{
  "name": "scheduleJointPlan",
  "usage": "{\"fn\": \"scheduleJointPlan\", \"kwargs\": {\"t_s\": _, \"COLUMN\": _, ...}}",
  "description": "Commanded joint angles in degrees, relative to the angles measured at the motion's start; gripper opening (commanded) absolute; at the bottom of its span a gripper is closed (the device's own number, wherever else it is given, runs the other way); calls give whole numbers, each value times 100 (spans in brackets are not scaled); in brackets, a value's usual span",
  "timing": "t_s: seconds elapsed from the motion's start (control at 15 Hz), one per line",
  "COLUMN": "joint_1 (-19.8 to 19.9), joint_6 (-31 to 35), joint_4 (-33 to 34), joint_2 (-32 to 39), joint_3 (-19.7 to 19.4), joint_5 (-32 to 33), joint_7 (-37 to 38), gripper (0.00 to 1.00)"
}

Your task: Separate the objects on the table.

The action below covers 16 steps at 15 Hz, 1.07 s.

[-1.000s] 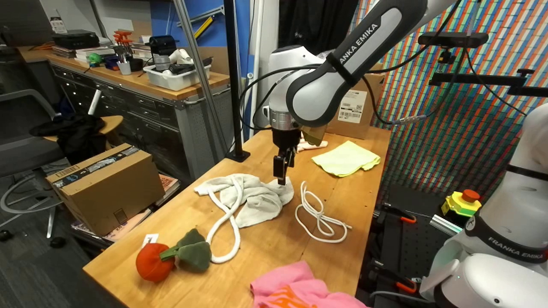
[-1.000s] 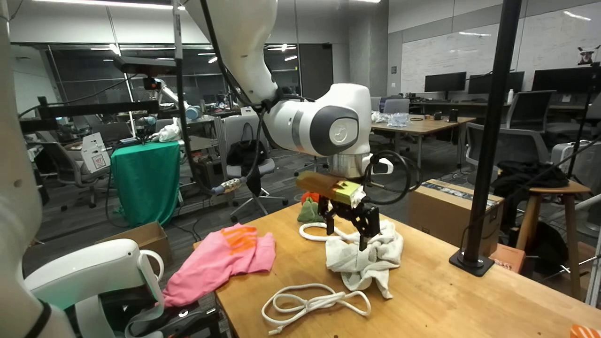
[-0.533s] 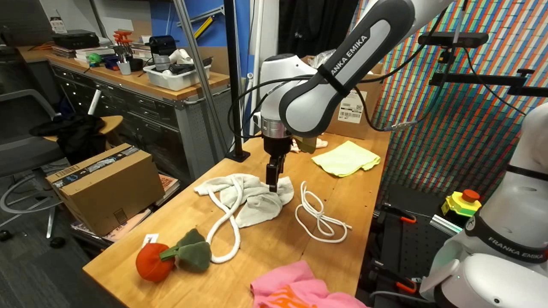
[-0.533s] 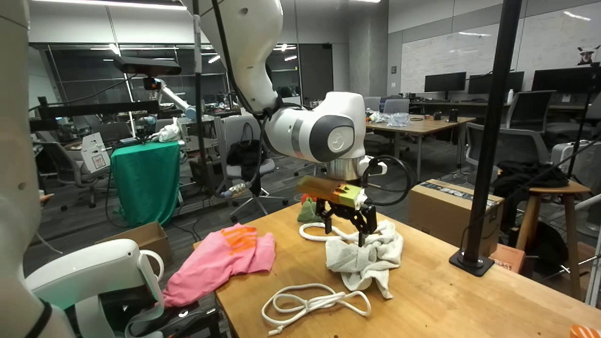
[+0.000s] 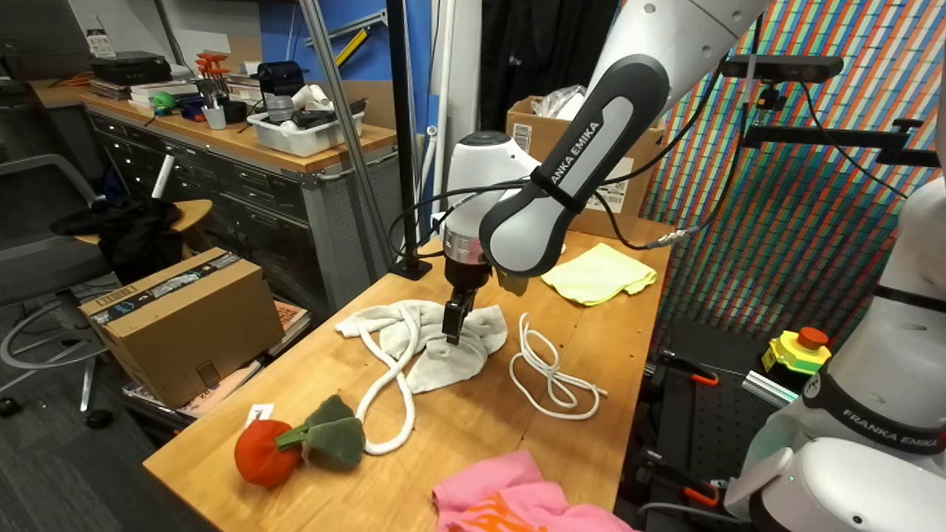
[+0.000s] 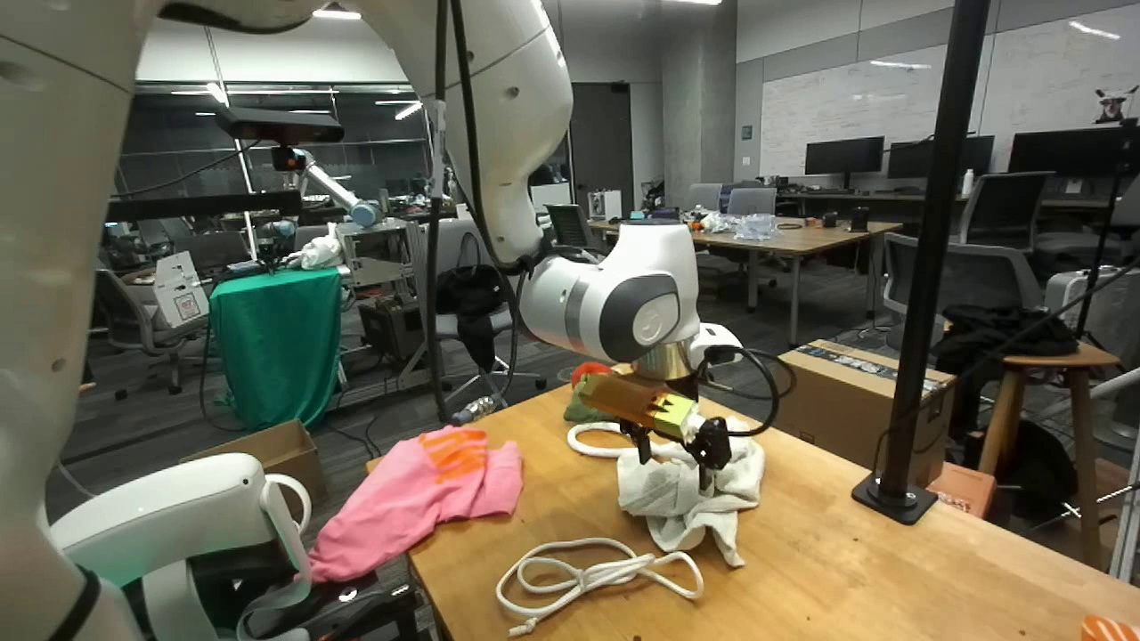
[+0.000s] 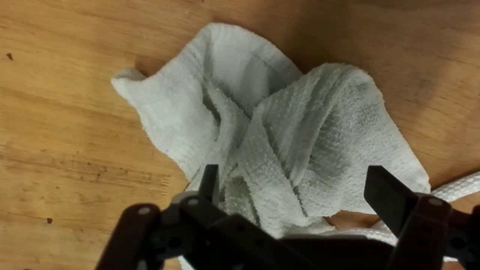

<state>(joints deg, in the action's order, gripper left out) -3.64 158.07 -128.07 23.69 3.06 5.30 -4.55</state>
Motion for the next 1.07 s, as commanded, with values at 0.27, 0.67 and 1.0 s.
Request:
{"fn": "scheduleJointPlan", "kwargs": {"t_s": 0.27, "joint_1": -270, "joint_6": 445, "joint_4": 31, "joint_2": 349, "joint_3": -309, "joint_5": 258, "joint_7": 356, "gripper": 100}}
{"fn": "scheduleJointPlan", "kwargs": {"t_s": 0.67, "joint_1": -516, "joint_6": 562, "joint_4": 40, "joint_2": 524, "joint_3": -628, "joint_5": 514, "joint_7": 614, "gripper": 100}}
{"fn": "scheduleJointPlan", "kwargs": {"t_s": 1.0, "joint_1": -872, "joint_6": 887, "joint_4": 175, "joint_2": 754, "joint_3": -1184, "joint_5": 877, "joint_7": 1043, "gripper": 100}}
